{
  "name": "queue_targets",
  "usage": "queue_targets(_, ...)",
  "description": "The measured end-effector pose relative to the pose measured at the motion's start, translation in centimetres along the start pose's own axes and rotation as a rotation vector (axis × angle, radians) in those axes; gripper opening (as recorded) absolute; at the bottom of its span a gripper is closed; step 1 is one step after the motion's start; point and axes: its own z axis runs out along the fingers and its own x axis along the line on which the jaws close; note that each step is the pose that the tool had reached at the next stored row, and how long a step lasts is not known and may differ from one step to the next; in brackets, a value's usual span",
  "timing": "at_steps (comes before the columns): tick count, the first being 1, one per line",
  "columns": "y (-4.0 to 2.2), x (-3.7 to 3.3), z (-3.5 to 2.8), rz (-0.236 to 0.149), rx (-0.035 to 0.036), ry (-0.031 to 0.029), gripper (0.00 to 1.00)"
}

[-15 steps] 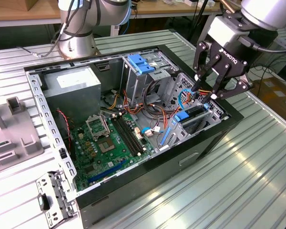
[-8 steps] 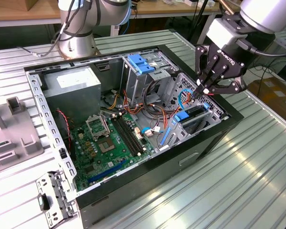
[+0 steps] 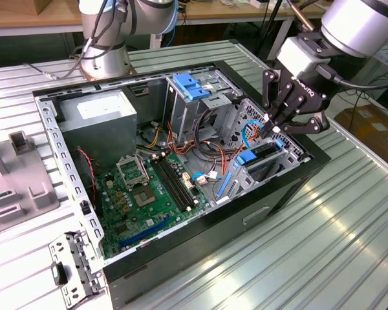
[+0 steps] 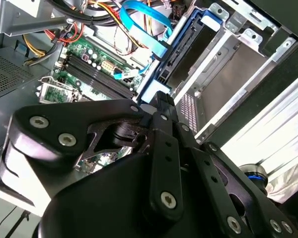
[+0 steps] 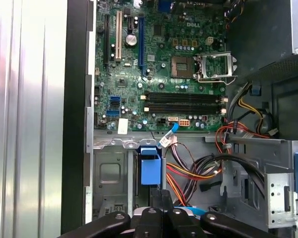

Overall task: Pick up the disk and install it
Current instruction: 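Insert the disk into the insertion slot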

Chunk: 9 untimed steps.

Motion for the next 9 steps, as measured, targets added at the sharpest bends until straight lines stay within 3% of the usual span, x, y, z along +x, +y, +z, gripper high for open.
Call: queue_targets(9,-1.21,0.22,0.74,0.002,-0.0145,0.0,0.11)
